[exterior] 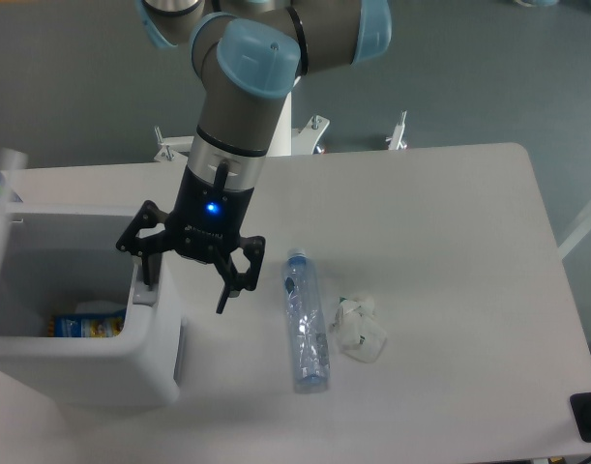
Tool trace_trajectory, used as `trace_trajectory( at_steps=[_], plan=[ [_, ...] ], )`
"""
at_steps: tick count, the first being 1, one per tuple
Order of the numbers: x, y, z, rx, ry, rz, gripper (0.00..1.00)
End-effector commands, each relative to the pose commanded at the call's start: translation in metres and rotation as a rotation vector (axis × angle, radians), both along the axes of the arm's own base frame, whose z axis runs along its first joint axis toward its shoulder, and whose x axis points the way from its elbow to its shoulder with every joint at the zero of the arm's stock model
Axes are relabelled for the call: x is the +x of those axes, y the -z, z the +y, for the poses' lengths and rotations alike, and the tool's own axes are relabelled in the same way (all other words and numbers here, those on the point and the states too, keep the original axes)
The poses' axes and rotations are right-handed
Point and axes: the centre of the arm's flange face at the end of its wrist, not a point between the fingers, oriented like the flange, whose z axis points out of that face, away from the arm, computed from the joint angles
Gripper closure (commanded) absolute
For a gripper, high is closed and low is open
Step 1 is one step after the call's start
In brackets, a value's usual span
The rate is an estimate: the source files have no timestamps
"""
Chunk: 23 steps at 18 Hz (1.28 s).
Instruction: Open the trash can
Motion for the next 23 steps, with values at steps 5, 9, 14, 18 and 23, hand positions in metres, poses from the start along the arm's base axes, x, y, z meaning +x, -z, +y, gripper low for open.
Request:
trace_trajectory(
  at_steps=[5,9,14,18,23],
  plan=[
    [-0.002,-0.027,0.001,0.037,-0.002,0.034,0.00],
    [-0.036,-0.047,-0.013,0.063,-0.048,0.075,0.00],
    [-0.101,-0.057,-0.052,0.004,-0.150,0.213,0.00],
    [-0.159,-0.022,-0.081,-0.130,-0.083,0.362,0.00],
    [-0.241,0.044,-0.135,-0.308,-0.039,0.400,0.00]
  ],
)
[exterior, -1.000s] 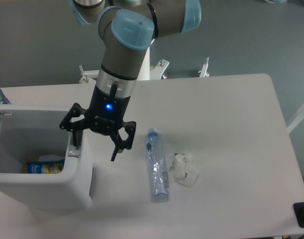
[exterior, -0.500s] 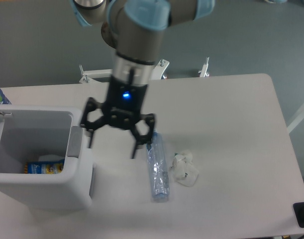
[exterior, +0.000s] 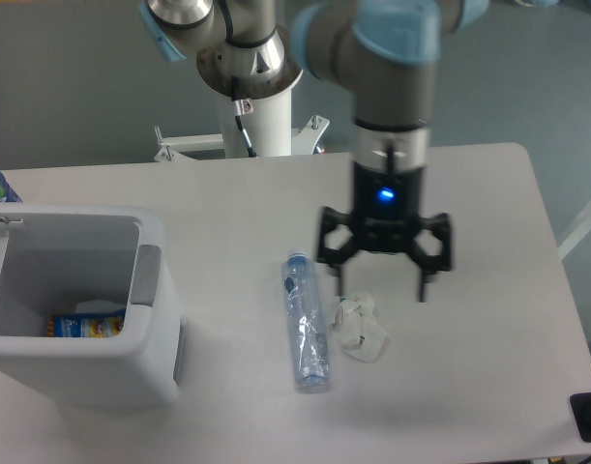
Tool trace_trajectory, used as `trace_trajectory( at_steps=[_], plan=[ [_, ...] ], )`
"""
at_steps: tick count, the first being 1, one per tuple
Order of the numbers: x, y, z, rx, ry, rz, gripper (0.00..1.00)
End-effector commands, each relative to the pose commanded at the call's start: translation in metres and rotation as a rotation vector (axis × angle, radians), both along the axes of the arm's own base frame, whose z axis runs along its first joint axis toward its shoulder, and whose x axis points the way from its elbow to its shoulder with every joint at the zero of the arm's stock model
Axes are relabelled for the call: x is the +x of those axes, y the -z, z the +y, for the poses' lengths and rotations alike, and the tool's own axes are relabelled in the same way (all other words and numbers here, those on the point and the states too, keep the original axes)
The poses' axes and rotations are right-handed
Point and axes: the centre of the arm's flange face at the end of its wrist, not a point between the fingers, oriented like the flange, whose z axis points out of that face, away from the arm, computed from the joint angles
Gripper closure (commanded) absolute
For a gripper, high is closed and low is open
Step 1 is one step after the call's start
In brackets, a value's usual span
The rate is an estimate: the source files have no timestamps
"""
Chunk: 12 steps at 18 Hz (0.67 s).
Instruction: Open the trash can
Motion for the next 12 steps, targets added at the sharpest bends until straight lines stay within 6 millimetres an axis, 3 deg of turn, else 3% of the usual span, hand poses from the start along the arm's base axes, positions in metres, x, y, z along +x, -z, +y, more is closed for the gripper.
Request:
trace_trajectory(
  at_steps=[2,5,12],
  plan=[
    [-0.029,0.041,-0.020,-0.099,0.072,0.002,0.00],
    [-0.045,0.069,-0.039,-0.244,0.185,0.016,0.00],
    [-0.039,0.083,-0.045,-0.314,0.262,-0.005,0.00]
  ],
)
